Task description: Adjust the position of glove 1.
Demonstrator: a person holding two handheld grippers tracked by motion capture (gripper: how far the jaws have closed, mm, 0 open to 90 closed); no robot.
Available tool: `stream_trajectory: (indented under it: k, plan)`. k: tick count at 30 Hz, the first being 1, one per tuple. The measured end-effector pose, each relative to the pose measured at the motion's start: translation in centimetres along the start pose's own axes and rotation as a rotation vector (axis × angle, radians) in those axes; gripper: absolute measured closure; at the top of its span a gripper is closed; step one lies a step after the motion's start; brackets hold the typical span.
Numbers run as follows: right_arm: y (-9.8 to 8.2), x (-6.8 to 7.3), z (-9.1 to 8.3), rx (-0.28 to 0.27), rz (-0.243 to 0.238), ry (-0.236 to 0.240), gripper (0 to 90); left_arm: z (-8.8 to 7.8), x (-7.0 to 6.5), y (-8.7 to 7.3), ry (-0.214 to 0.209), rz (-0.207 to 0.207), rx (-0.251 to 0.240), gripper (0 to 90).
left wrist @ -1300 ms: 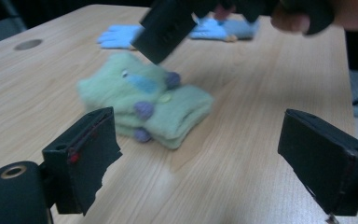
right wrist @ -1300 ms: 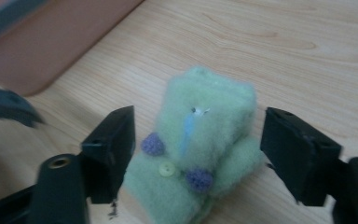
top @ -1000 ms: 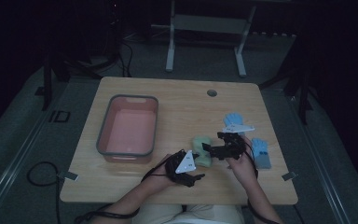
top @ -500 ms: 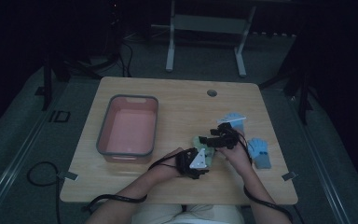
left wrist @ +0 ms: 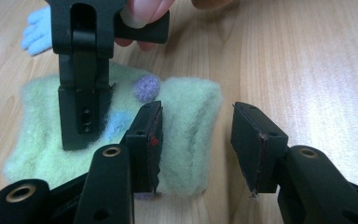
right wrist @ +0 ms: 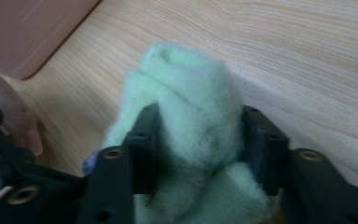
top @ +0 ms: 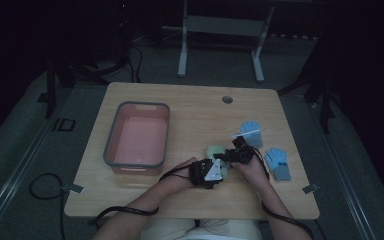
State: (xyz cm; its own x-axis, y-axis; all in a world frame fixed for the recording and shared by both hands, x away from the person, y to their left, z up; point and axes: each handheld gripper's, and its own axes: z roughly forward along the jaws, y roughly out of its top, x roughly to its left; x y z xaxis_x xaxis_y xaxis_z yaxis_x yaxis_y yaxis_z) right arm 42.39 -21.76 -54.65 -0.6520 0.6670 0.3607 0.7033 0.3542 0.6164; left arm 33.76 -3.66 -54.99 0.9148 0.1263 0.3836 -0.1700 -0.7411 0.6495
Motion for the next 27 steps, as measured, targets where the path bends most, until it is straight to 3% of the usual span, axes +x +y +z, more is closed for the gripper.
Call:
stream_trajectory:
  k: [1, 3, 4, 7, 10, 11, 12, 15, 17, 18, 27]
  plan:
    - [0.0, 0.2, -0.1, 0.004, -0.011, -0.007, 58.6, 0.2, -0.4, 0.2, 0.034, 0.044, 0.018, 53.4]
    - [0.2, 0.6, -0.2, 0.009, -0.041, -0.029, 63.1, 0.4, -0.9, 0.3, 0.080, 0.092, 0.032, 56.9]
    - [0.3, 1.1, -0.3, 0.012, -0.066, -0.052, 66.2, 0.4, -0.7, 0.3, 0.097, 0.089, 0.037, 65.8]
    - [0.4, 1.5, -0.4, 0.006, -0.084, -0.067, 69.3, 0.2, -0.4, 0.6, 0.089, 0.060, 0.046, 73.5]
    - [0.5, 1.6, -0.7, -0.003, -0.085, -0.066, 70.8, 0.0, 0.0, 0.8, 0.076, 0.027, 0.049, 76.5]
    - [0.6, 1.7, -0.8, -0.012, -0.078, -0.057, 71.1, -0.5, 0.4, 1.1, 0.060, -0.009, 0.048, 76.9]
    - [0.7, 1.8, -1.0, -0.020, -0.077, -0.045, 71.2, -0.5, 0.4, 1.1, 0.060, -0.009, 0.048, 77.2]
    - [1.2, 2.4, -1.8, -0.040, -0.087, -0.031, 71.5, -2.2, 1.4, 2.0, 0.035, -0.051, 0.028, 77.6]
    - [1.4, 2.6, -2.1, -0.049, -0.090, -0.023, 71.5, -2.2, 1.4, 2.0, 0.035, -0.051, 0.028, 77.8]
    - [2.0, 3.1, -2.8, -0.066, -0.108, -0.019, 71.7, -3.8, 2.2, 2.7, 0.027, -0.057, 0.016, 77.9]
    - [4.4, 5.3, -4.1, -0.104, -0.166, 0.027, 71.8, -7.5, 3.4, 3.6, 0.026, -0.019, 0.050, 78.0]
